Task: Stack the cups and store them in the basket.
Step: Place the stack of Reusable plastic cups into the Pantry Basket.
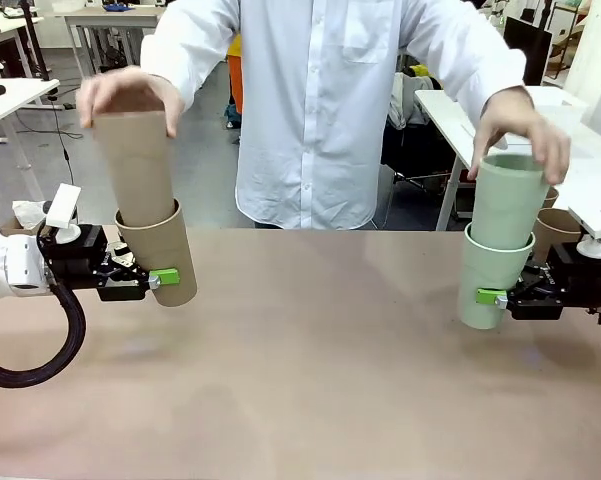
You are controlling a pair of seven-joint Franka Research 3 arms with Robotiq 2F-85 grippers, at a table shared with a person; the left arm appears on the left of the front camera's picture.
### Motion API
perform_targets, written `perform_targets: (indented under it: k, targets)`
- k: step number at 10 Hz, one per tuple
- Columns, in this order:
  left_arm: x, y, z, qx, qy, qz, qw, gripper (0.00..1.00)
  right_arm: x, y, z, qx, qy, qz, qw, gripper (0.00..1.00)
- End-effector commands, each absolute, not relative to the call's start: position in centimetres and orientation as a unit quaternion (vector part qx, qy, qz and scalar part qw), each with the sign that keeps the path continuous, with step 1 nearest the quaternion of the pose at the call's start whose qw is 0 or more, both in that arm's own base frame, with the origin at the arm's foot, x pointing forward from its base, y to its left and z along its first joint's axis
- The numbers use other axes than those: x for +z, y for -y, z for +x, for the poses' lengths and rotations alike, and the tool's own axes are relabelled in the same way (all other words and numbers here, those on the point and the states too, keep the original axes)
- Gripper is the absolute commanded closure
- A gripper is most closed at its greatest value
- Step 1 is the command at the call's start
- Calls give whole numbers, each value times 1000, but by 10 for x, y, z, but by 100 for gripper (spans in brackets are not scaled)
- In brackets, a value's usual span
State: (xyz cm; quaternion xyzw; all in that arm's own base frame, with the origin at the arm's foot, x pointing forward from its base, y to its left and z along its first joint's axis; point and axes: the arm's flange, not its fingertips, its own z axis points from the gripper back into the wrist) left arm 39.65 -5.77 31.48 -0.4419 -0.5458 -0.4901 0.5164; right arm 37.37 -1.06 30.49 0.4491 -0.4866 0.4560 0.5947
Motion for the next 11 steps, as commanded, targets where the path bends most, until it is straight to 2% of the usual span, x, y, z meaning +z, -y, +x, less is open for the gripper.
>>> perform_targets:
  k: [1,11]
  targets:
    - [317,57,396,-494,547,-439,514,17,307,10,374,457,488,446,595,16]
    - [317,57,396,-494,547,-439,514,17,307,10,374,457,488,446,595,16]
